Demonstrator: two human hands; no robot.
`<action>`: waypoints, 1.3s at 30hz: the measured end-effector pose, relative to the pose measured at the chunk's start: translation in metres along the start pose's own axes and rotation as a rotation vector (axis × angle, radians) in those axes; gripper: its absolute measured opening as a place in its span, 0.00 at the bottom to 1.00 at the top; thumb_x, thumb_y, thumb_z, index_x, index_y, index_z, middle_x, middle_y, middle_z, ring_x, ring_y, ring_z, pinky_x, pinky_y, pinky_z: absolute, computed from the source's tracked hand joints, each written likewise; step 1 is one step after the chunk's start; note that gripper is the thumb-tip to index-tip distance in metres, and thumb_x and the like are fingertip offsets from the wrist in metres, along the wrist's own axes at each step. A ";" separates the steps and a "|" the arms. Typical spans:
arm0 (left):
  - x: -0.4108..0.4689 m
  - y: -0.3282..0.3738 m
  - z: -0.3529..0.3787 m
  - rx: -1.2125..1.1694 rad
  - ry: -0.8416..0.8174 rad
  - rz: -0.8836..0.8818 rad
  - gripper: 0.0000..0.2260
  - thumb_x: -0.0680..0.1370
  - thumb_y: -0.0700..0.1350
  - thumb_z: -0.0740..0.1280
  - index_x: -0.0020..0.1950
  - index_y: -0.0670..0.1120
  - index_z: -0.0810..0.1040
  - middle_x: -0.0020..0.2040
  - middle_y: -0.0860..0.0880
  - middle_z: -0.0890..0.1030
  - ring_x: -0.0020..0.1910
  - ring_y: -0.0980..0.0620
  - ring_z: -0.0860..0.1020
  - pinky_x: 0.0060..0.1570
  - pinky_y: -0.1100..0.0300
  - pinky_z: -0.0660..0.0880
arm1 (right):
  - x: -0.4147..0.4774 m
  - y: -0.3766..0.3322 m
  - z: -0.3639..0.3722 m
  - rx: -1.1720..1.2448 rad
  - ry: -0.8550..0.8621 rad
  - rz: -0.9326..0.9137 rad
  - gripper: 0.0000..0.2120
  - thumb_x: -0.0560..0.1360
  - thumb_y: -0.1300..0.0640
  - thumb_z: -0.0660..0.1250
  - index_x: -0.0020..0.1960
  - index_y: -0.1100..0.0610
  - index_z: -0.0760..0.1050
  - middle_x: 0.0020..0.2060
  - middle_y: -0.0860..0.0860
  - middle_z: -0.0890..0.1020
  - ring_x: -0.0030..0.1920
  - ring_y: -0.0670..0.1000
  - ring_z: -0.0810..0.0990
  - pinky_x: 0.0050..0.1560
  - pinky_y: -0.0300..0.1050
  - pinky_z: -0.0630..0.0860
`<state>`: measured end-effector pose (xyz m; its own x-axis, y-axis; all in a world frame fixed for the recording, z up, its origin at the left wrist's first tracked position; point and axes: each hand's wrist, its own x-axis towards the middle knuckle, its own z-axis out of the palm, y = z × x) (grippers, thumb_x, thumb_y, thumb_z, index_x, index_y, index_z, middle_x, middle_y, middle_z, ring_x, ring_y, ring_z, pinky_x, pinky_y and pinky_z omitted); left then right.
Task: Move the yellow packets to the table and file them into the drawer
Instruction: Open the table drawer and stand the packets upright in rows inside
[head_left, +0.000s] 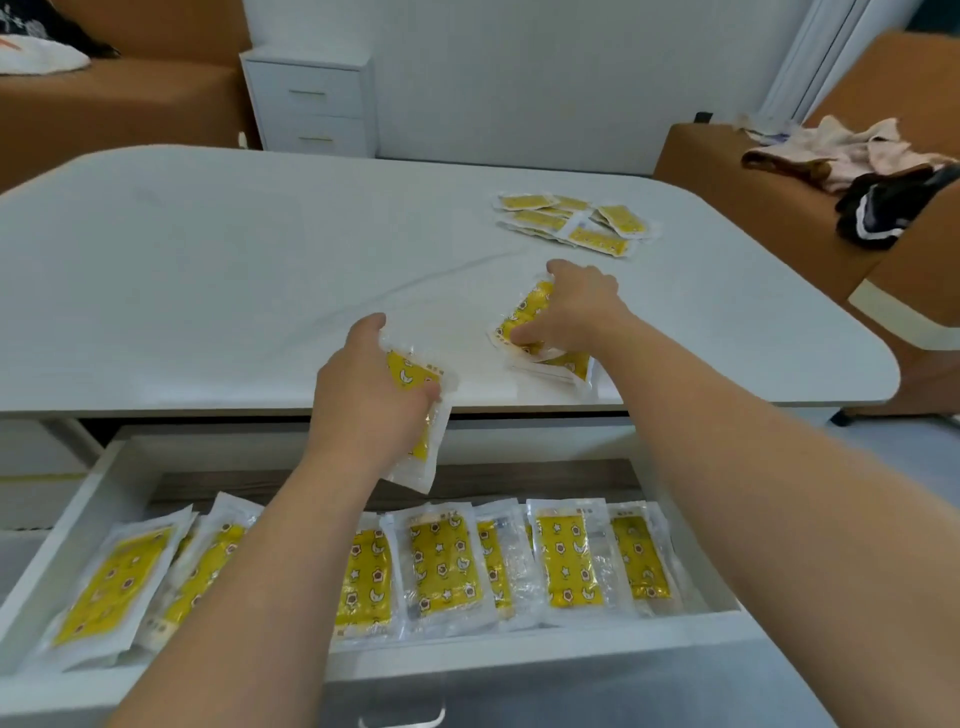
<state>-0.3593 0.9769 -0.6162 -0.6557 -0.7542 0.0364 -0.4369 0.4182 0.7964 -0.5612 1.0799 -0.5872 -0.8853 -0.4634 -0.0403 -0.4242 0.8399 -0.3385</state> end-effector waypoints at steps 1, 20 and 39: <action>-0.006 0.000 -0.003 -0.051 -0.008 -0.023 0.35 0.75 0.49 0.75 0.78 0.55 0.62 0.72 0.49 0.73 0.67 0.46 0.74 0.61 0.51 0.74 | 0.000 -0.002 -0.005 0.040 -0.008 -0.008 0.43 0.69 0.45 0.79 0.77 0.53 0.64 0.70 0.55 0.71 0.71 0.59 0.67 0.67 0.54 0.71; -0.029 -0.006 -0.033 0.416 -0.556 0.050 0.11 0.74 0.45 0.77 0.51 0.57 0.81 0.49 0.57 0.81 0.46 0.56 0.79 0.40 0.59 0.73 | -0.142 0.008 -0.021 0.278 0.097 -0.373 0.10 0.74 0.52 0.76 0.52 0.53 0.78 0.45 0.47 0.84 0.46 0.49 0.81 0.49 0.52 0.79; -0.002 -0.075 -0.085 0.679 -0.458 -0.176 0.13 0.80 0.35 0.64 0.52 0.54 0.75 0.48 0.51 0.76 0.50 0.47 0.75 0.46 0.54 0.71 | -0.139 -0.038 0.068 0.005 -0.500 -0.413 0.19 0.82 0.62 0.58 0.69 0.47 0.66 0.51 0.49 0.79 0.46 0.50 0.79 0.45 0.51 0.79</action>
<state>-0.2733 0.9039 -0.6248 -0.6644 -0.6181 -0.4201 -0.7362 0.6380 0.2258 -0.4086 1.0934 -0.6329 -0.4534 -0.8247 -0.3380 -0.7087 0.5636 -0.4244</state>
